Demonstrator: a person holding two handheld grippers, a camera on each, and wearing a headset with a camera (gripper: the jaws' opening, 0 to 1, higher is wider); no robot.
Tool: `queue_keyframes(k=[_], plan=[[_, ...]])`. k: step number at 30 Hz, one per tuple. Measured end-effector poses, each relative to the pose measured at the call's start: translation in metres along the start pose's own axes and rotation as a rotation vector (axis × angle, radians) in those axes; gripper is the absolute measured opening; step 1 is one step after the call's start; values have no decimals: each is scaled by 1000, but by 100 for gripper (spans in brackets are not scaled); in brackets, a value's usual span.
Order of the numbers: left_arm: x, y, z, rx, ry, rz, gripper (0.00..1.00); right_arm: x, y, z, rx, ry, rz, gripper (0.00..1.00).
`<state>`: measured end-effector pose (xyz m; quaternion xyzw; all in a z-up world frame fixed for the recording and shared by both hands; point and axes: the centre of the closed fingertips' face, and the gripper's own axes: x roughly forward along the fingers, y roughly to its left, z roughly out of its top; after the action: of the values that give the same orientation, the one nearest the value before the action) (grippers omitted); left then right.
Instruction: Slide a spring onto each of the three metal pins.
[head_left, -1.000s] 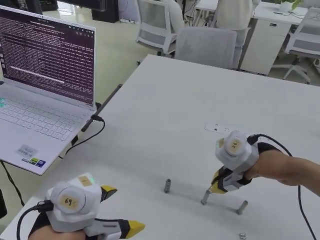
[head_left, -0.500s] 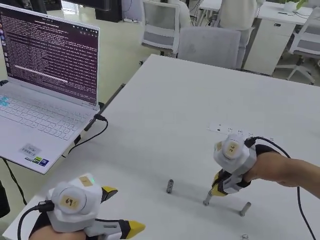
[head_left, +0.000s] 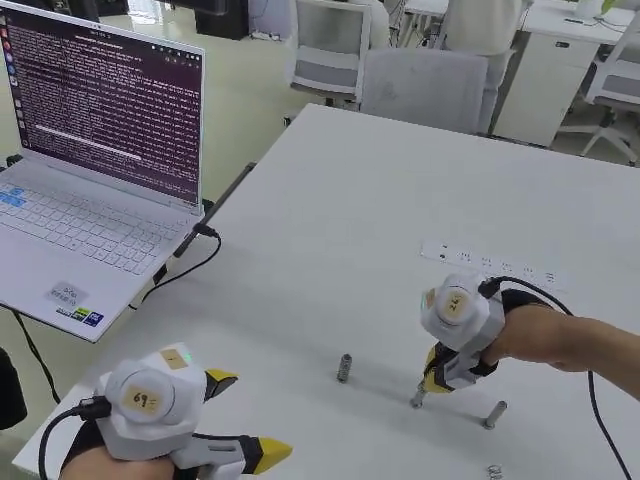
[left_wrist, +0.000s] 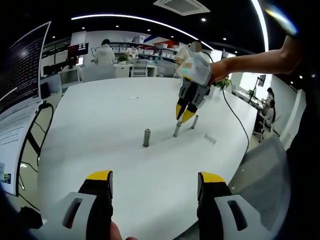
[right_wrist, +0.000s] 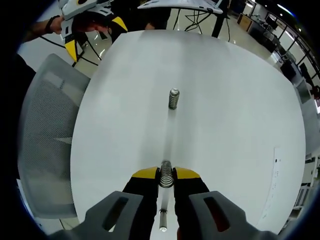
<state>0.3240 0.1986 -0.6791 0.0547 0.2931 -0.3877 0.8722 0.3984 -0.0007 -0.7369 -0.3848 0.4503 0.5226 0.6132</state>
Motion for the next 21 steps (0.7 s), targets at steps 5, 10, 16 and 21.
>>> queue_keyframes(k=[5,10,16,21], plan=[[-1,1,-1,0,0,3,65,8,0,-1,-2,11,3,9],[-2,1,0,-3,2,5,65,16,1,-1,0,16,5,9],[-2,1,-1,-5,3,7,65,25,0,-3,11,19,5,9],[-3,1,-3,-7,6,8,65,32,-1,-7,22,28,11,9]])
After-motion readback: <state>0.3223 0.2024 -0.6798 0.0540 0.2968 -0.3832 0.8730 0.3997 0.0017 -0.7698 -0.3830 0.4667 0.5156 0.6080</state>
